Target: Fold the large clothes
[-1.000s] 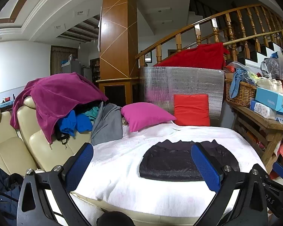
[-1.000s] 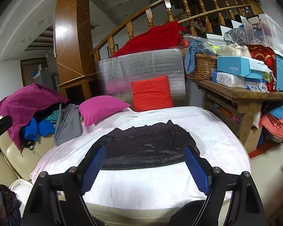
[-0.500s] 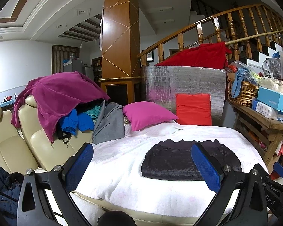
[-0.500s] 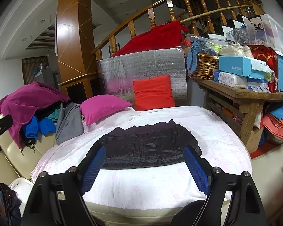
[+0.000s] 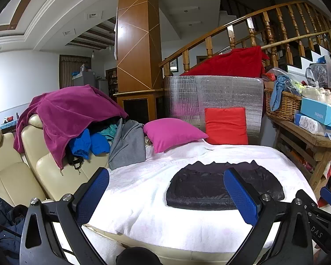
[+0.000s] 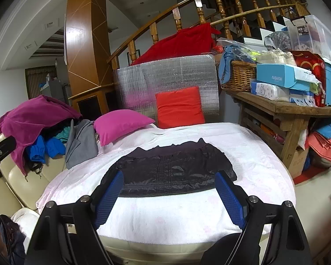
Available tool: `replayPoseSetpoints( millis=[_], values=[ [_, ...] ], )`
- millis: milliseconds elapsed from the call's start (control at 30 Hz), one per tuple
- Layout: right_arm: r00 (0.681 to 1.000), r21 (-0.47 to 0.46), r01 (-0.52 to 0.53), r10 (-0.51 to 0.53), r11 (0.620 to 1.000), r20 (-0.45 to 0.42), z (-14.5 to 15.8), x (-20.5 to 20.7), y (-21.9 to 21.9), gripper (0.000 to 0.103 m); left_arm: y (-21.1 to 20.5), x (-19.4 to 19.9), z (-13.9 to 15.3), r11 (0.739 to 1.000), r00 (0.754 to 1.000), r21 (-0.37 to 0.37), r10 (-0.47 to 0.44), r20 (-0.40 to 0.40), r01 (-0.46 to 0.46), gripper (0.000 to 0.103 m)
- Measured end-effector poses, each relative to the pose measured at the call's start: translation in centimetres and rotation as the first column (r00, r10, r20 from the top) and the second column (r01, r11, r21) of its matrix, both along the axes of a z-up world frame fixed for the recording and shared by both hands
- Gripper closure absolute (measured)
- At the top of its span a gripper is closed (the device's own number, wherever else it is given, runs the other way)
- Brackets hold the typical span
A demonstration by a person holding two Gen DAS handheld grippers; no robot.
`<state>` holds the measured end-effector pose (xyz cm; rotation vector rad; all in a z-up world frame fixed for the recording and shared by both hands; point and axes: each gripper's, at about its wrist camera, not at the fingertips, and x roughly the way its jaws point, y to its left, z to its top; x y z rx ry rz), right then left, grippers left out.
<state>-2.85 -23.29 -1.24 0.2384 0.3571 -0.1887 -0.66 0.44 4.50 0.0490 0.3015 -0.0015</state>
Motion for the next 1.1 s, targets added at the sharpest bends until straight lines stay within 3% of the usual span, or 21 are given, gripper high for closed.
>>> replayPoseSetpoints(
  millis=[1100],
  values=[
    [1.0,-0.007,-0.008,0.008,1.0,-0.002,-0.1,0.3,0.3,0.016,1.3,0.6,-0.5,1.0,1.0,-0.005,0.01,-0.023,-0.01,0.0]
  ],
)
